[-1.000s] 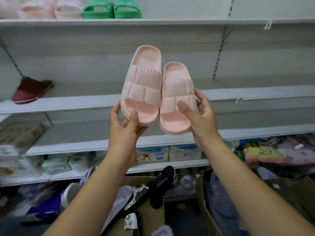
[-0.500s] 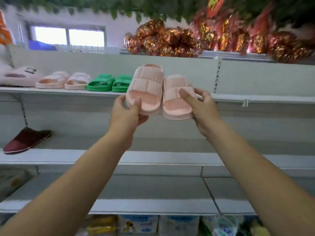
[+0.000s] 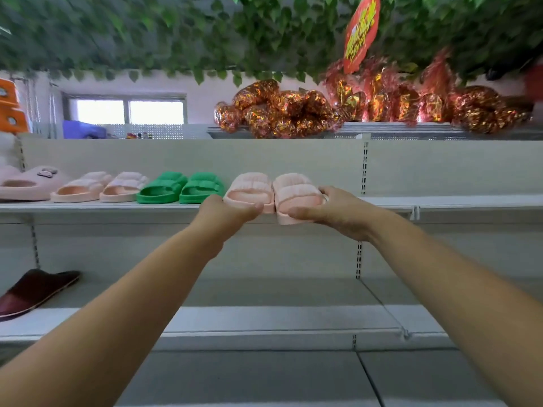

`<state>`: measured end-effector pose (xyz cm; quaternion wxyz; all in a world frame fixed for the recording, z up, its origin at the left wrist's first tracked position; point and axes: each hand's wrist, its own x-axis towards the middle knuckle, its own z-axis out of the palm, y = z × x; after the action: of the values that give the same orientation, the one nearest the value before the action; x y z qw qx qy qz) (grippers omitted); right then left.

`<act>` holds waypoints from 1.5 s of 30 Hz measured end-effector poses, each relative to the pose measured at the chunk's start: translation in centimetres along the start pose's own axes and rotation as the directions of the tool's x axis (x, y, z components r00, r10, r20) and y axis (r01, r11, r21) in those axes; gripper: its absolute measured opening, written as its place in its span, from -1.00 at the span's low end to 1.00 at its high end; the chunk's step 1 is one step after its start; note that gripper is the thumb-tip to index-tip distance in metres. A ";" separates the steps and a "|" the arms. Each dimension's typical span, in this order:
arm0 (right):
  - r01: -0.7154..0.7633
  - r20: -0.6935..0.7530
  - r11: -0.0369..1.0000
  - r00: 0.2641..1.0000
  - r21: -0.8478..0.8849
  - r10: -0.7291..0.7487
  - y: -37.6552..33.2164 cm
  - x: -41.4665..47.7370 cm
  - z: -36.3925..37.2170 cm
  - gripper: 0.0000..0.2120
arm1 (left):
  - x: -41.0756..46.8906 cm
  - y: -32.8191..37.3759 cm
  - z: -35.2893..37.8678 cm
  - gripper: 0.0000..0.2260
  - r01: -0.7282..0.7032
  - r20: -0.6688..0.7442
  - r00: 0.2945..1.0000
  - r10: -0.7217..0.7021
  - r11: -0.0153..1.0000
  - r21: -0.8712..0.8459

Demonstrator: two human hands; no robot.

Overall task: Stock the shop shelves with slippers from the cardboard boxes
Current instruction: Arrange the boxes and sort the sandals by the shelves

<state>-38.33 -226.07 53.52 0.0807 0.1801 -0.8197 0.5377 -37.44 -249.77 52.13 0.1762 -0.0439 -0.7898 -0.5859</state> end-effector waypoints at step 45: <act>-0.225 -0.303 0.630 0.953 -0.743 -0.017 5.0 12.2 -0.9 -0.31 | 12.6 -5.6 3.1 -0.55 -0.267 0.000 0.913 0.408 0.598 0.756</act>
<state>-51.52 -226.04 53.56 0.2336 0.0021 -0.9590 0.1604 -51.42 -250.35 50.39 0.3543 -0.0664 -0.9170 -0.1707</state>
